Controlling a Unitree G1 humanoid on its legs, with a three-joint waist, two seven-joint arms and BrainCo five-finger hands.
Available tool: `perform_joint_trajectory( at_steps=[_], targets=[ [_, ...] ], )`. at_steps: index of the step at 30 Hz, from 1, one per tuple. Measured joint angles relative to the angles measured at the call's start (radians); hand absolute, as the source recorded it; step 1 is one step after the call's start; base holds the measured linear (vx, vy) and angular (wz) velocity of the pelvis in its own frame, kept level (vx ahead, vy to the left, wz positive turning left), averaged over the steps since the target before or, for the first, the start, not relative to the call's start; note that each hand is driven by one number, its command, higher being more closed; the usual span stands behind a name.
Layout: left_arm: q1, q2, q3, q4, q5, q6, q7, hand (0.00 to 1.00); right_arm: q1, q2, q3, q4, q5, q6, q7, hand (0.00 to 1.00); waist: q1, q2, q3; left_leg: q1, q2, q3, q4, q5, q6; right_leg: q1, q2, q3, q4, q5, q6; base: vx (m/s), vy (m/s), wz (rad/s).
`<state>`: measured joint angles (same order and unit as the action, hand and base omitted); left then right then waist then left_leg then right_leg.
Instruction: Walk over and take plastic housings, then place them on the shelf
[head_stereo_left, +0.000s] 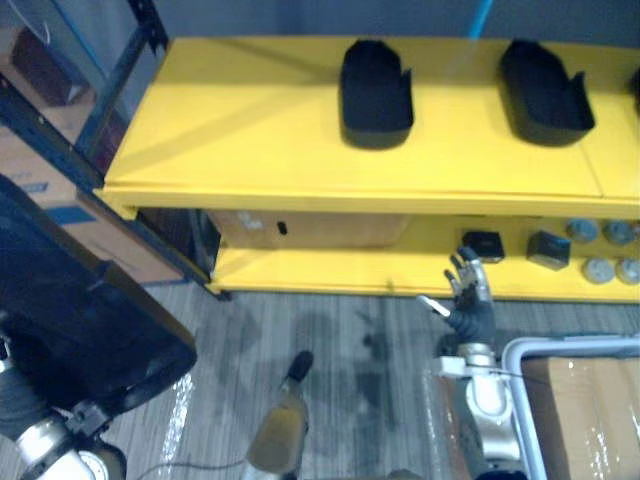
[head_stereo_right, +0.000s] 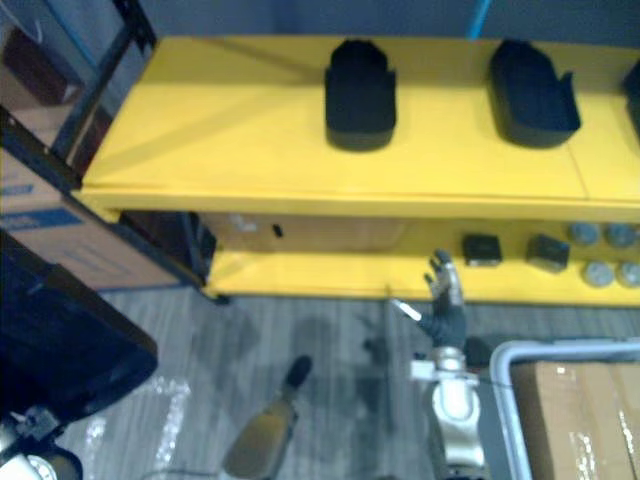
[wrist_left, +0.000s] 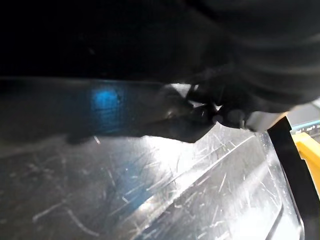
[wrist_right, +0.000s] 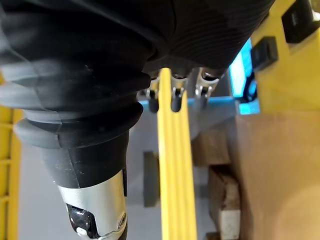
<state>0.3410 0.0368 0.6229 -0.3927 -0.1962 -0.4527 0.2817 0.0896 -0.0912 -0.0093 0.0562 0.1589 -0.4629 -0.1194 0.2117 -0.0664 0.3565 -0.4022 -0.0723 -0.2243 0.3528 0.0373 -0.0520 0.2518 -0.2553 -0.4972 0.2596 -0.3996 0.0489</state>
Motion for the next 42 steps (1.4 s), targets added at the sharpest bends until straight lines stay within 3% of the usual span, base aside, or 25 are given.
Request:
perform_joint_trajectory(
  at_steps=[1,2,3,4,5,6,8,9,10,11,12,16,19,20,23,24,26,30,33,37,42],
  targets=[
    [0.005,0.011,0.025,-0.003,0.0,-0.005,-0.001,1.0,0.002,0.001,-0.006,-0.008,-0.005,0.0,-0.027,0.0,0.0,-0.001,-0.007,-0.019,-0.003,0.046,0.099,-0.095,0.02,0.009,0.011,0.024,0.053,0.031,-0.018,0.23,0.171,0.25],
    [-0.001,0.017,0.03,0.0,0.007,-0.004,0.0,1.0,-0.003,-0.004,-0.013,-0.009,-0.004,-0.002,-0.053,0.0,-0.005,0.004,-0.014,-0.021,-0.003,0.039,0.134,-0.122,-0.014,-0.049,-0.01,0.097,0.209,0.086,-0.007,0.26,0.201,0.28],
    [-0.01,0.02,0.03,-0.001,0.008,-0.005,0.0,1.0,-0.006,-0.002,-0.015,-0.01,-0.004,-0.002,-0.06,0.0,-0.006,-0.003,-0.019,-0.019,-0.007,0.039,0.129,-0.126,-0.009,-0.101,-0.022,0.143,0.288,0.127,0.002,0.2,0.293,0.29],
    [-0.02,0.034,0.03,-0.001,0.02,-0.004,0.009,1.0,-0.019,0.009,-0.028,-0.009,-0.005,-0.002,-0.061,0.0,-0.005,-0.021,-0.035,-0.011,-0.01,0.041,0.101,-0.13,-0.003,-0.197,-0.032,0.23,0.416,0.241,0.024,0.17,0.221,0.08],
    [-0.022,0.042,0.03,-0.001,0.021,-0.003,0.009,1.0,-0.03,0.017,-0.036,-0.009,-0.006,-0.002,-0.061,0.0,-0.006,-0.027,-0.041,-0.003,-0.011,0.045,0.085,-0.134,0.004,-0.238,-0.035,0.265,0.465,0.317,0.033,0.17,0.272,0.03],
    [-0.028,0.05,0.029,-0.001,0.024,0.002,0.009,1.0,-0.05,0.027,-0.049,-0.005,-0.008,-0.002,-0.061,0.0,-0.015,-0.026,-0.04,0.034,-0.013,0.04,0.056,-0.139,0.022,-0.303,-0.048,0.298,0.574,0.484,0.042,0.19,0.186,0.07],
    [-0.042,0.066,0.018,-0.001,0.029,0.012,0.021,1.0,-0.077,0.026,-0.055,0.003,-0.02,-0.003,-0.056,0.0,-0.038,-0.015,-0.034,0.112,-0.016,0.009,0.016,-0.142,0.063,-0.384,-0.042,0.306,0.706,0.317,0.023,0.12,0.079,0.25],
    [-0.048,0.077,-0.002,-0.002,0.038,0.019,0.019,1.0,-0.073,0.024,-0.079,-0.01,-0.031,-0.003,-0.052,0.0,-0.055,0.019,-0.038,0.178,-0.012,-0.014,-0.017,-0.144,0.07,-0.424,0.006,0.296,0.676,0.222,0.002,-0.02,0.015,0.42],
    [-0.048,0.079,-0.009,-0.002,0.041,0.019,0.015,1.0,-0.071,0.019,-0.094,-0.015,-0.035,-0.003,-0.053,0.0,-0.063,0.022,-0.046,0.201,-0.01,-0.027,-0.027,-0.145,0.073,-0.43,0.027,0.294,0.631,0.199,-0.002,-0.08,0.04,0.66],
    [-0.058,0.083,-0.022,-0.003,0.044,0.019,0.003,1.0,-0.063,0.004,-0.131,-0.031,-0.034,-0.003,-0.053,0.0,-0.073,0.045,-0.058,0.239,-0.01,-0.051,-0.046,-0.148,0.074,-0.441,0.06,0.302,0.504,0.172,-0.01,-0.12,0.065,0.74],
    [-0.076,0.084,-0.024,-0.003,0.044,0.019,-0.008,1.0,-0.064,-0.024,-0.167,-0.049,-0.032,-0.003,-0.055,0.0,-0.081,0.051,-0.077,0.258,-0.013,-0.074,-0.058,-0.155,0.069,-0.46,0.076,0.322,0.372,0.163,-0.008,-0.13,0.068,0.72],
    [-0.095,0.112,-0.068,-0.004,0.048,0.026,-0.025,1.0,-0.1,-0.099,-0.208,-0.054,-0.039,-0.002,-0.114,0.0,-0.084,0.047,-0.098,0.312,-0.023,-0.13,-0.064,-0.193,0.048,-0.479,0.081,0.406,0.14,0.188,0.022,0.07,-0.059,0.68],
    [-0.087,0.114,-0.123,-0.019,0.06,0.048,-0.049,1.0,-0.115,-0.101,-0.21,-0.108,-0.083,-0.002,-0.244,0.0,-0.084,0.014,-0.138,0.334,-0.025,-0.144,-0.06,-0.24,0.002,-0.44,0.079,0.415,0.034,0.304,0.008,0.32,-0.263,0.69],
    [-0.081,0.107,-0.126,-0.028,0.08,0.048,-0.065,1.0,-0.122,-0.104,-0.224,-0.139,-0.11,-0.003,-0.292,0.0,-0.081,-0.006,-0.156,0.335,-0.022,-0.118,-0.052,-0.269,-0.004,-0.415,0.077,0.407,-0.015,0.343,0.062,0.26,-0.306,0.38],
    [-0.037,0.055,-0.134,-0.037,0.092,0.064,-0.107,1.0,-0.178,-0.132,-0.281,-0.139,-0.219,0.003,-0.446,0.0,-0.062,0.085,-0.194,0.341,0.089,-0.027,-0.052,-0.293,-0.032,-0.355,0.173,0.381,-0.112,0.379,0.023,0.25,-0.296,-0.11],
    [-0.032,0.055,-0.134,-0.039,0.093,0.065,-0.11,1.0,-0.181,-0.14,-0.295,-0.141,-0.242,0.005,-0.48,0.0,-0.063,0.097,-0.201,0.349,0.105,0.0,-0.071,-0.291,-0.035,-0.349,0.183,0.379,-0.126,0.382,0.02,0.2,-0.197,-0.13],
    [-0.035,0.053,-0.132,-0.042,0.091,0.064,-0.113,1.0,-0.159,-0.153,-0.391,-0.175,-0.334,0.01,-0.596,0.0,-0.087,0.138,-0.226,0.385,0.151,0.116,-0.16,-0.265,-0.034,-0.321,0.201,0.359,-0.173,0.393,0.009,0.16,-0.124,0.06],
    [-0.048,0.054,-0.119,-0.042,0.078,0.063,-0.119,1.0,-0.086,-0.154,-0.602,-0.288,-0.439,0.007,-0.779,0.0,-0.125,0.152,-0.236,0.431,0.157,0.156,-0.223,-0.244,-0.032,-0.284,0.203,0.36,-0.219,0.402,0.013,0.1,-0.014,-0.03],
    [-0.047,0.055,-0.076,-0.041,0.049,0.064,-0.137,1.0,-0.026,-0.149,-0.759,-0.334,-0.489,-0.002,-0.895,0.0,-0.17,0.132,-0.251,0.437,0.153,0.185,-0.23,-0.243,-0.031,-0.278,0.2,0.363,-0.244,0.412,0.02,0.04,0.025,-0.15],
    [-0.047,0.056,-0.015,-0.019,0.044,0.084,-0.138,1.0,0.071,-0.107,-0.898,-0.35,-0.483,-0.052,-0.924,0.0,-0.208,0.116,-0.272,0.471,0.153,0.226,-0.243,-0.242,-0.031,-0.253,0.201,0.377,-0.27,0.416,0.022,0.04,0.022,-0.21],
    [-0.035,0.056,0.003,0.003,0.038,0.085,-0.138,1.0,0.213,0.034,-0.91,-0.303,-0.405,-0.107,-0.908,0.0,-0.23,0.146,-0.291,0.491,0.161,0.295,-0.245,-0.241,-0.031,-0.256,0.205,0.4,-0.271,0.413,0.022,-0.01,0.009,-0.19]
  ],
)
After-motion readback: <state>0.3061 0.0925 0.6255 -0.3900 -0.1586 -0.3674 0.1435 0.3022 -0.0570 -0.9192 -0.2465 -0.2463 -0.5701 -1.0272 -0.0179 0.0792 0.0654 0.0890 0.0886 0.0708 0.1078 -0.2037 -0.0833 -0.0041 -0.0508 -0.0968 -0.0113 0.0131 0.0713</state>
